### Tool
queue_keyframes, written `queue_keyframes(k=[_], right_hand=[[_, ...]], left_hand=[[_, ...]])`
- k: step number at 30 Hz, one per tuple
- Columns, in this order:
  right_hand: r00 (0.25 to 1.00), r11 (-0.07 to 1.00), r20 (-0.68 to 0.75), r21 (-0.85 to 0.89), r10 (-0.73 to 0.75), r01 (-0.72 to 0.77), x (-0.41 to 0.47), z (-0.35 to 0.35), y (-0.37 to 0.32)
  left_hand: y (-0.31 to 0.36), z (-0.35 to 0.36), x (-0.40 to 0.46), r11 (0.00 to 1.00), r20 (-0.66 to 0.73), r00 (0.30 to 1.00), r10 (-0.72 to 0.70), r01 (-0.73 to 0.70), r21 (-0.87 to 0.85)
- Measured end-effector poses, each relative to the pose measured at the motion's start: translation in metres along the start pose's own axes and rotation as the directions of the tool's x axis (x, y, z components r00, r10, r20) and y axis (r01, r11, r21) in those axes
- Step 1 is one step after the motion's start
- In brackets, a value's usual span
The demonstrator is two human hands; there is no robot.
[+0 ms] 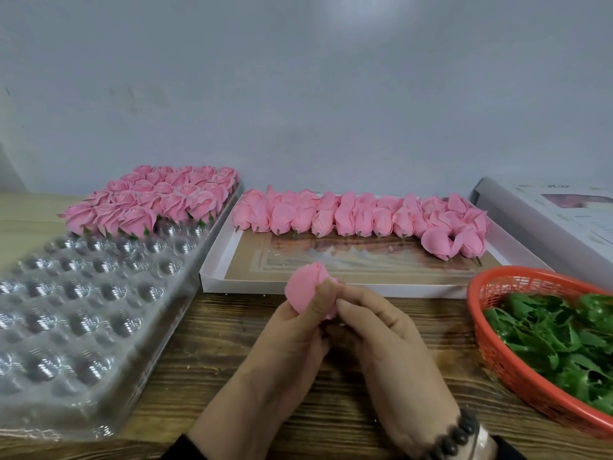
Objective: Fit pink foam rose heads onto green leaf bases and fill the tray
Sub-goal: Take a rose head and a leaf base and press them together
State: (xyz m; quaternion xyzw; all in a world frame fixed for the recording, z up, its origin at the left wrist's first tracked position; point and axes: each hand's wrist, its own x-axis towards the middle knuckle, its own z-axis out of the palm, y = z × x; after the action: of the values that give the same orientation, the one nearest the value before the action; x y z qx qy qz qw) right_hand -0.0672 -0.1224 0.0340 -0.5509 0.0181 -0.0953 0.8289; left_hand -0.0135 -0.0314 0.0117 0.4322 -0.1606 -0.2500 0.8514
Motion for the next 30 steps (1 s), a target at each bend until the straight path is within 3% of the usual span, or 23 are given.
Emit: queue_keyframes(k=[4,10,15,18,20,22,26,30], right_hand=[[0.999,1.000,0.045,0.012,0.017,-0.018,0.002,-0.001,0.002],[0.985,0.977,0.101,0.144,0.141,-0.155,0.008,-0.007,0.005],[0.979,0.968,0.132,0.178,0.153,-0.175,0.007,-0.007,0.007],[0.993,0.996,0.081,0.018,0.088,-0.090,0.005,-0.006,0.011],[1.000,0.961,0.013,-0.278,0.001,0.003,0.005,-0.004,0.013],[0.997,0.880,-0.018,-0.470,-0.081,0.063,0.005,-0.001,0.016],[0.985,0.827,-0.036,-0.549,-0.169,0.122,0.007,0.000,0.018],[0.999,0.910,0.036,-0.413,-0.032,0.045,0.009,-0.005,0.013]], left_hand=[[0.002,-0.001,0.000,0.999,0.018,0.999,0.036,-0.035,-0.028],[0.005,-0.002,0.001,0.995,-0.022,1.000,-0.021,0.019,-0.097],[0.007,-0.001,0.002,0.986,-0.146,0.989,-0.032,0.007,-0.166],[0.007,0.002,0.002,0.987,-0.231,0.973,-0.021,-0.016,-0.158],[0.006,0.003,0.001,0.990,-0.277,0.961,-0.018,-0.021,-0.136],[0.005,0.005,0.000,0.991,-0.275,0.961,-0.019,-0.018,-0.131],[0.003,0.008,-0.001,0.994,-0.230,0.973,0.009,-0.033,-0.100],[0.003,0.005,-0.001,0.998,-0.201,0.979,-0.030,0.018,-0.065]])
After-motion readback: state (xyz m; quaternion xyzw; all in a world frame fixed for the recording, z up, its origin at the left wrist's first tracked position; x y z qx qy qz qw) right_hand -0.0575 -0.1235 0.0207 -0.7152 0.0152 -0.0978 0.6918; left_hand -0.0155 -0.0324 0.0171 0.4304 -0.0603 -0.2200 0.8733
